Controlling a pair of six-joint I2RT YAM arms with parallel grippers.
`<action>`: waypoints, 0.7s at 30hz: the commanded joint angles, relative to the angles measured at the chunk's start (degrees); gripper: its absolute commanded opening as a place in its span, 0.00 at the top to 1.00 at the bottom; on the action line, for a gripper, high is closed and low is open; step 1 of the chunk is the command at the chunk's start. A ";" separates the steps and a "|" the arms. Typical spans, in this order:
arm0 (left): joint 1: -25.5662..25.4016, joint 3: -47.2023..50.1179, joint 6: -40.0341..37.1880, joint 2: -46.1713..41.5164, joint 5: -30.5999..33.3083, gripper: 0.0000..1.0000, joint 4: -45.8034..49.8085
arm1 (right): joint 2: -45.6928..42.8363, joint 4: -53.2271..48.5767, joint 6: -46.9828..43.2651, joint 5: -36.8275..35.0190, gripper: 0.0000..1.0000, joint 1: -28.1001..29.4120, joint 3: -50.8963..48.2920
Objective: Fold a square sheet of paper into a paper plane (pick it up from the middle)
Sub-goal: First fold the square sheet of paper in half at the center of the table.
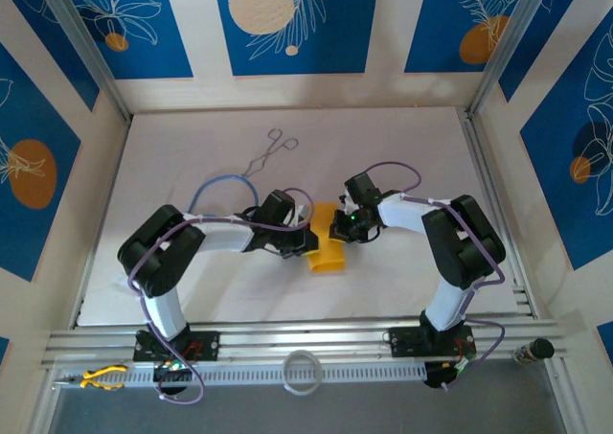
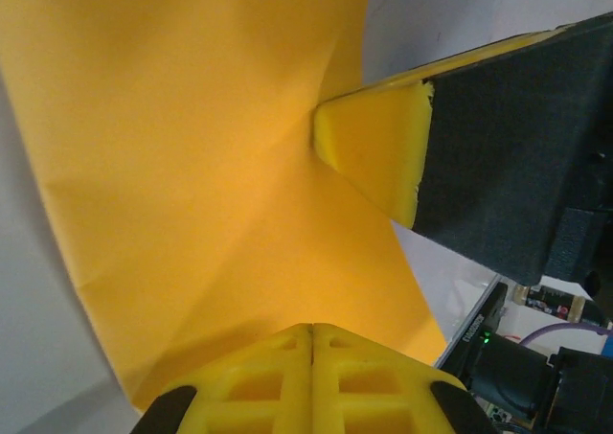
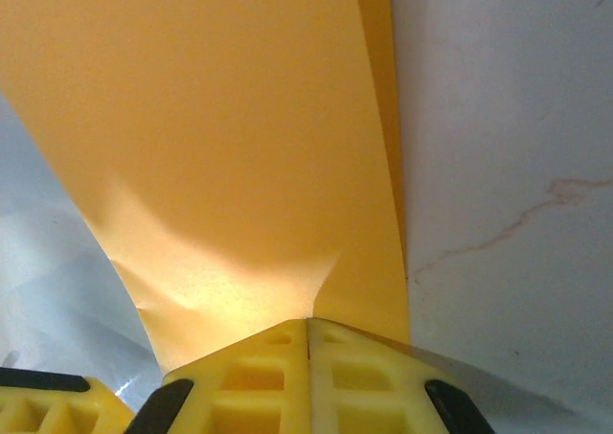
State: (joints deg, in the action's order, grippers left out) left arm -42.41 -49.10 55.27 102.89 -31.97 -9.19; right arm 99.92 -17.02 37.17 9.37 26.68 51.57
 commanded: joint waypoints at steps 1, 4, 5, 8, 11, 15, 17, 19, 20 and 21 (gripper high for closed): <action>-0.49 1.50 1.26 2.11 -0.86 0.99 -1.15 | 1.68 -6.32 0.54 -7.70 1.00 -0.31 -2.86; -0.49 3.63 0.06 2.75 -0.14 0.99 0.32 | 1.79 -6.32 0.60 -7.71 1.00 -0.31 -3.02; -0.48 4.43 -0.45 2.84 0.20 0.99 1.03 | 1.93 -6.28 0.68 -7.75 1.00 -0.31 -3.07; -0.57 6.91 -1.70 2.38 0.64 0.99 2.23 | 2.02 -6.28 0.54 -7.79 1.00 -0.31 -3.15; -0.91 8.47 -4.12 0.48 2.24 0.99 5.45 | 2.08 -6.46 0.54 -7.88 1.00 -0.31 -3.12; -1.04 8.03 -6.14 -2.26 2.61 0.99 8.02 | 2.13 -6.36 0.63 -7.79 1.00 -0.31 -3.06; -1.10 6.71 -5.22 -3.69 1.96 0.99 7.13 | 2.12 -6.27 0.65 -7.72 1.00 -0.31 -2.89; -1.08 4.46 -4.82 -4.36 2.65 0.98 8.17 | 2.12 -6.98 0.41 -7.61 1.00 -0.31 -2.55; -1.07 2.96 -4.82 -4.45 2.87 0.98 8.81 | 1.97 -7.52 0.15 -7.78 1.00 -0.29 -2.29; -1.05 1.87 -4.69 -4.34 2.85 0.98 8.80 | 2.00 -7.67 -0.01 -7.87 1.00 -0.31 -2.22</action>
State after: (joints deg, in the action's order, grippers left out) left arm -42.94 -43.97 51.53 99.85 -29.98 -4.47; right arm 99.92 -17.21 37.15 9.23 26.68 51.59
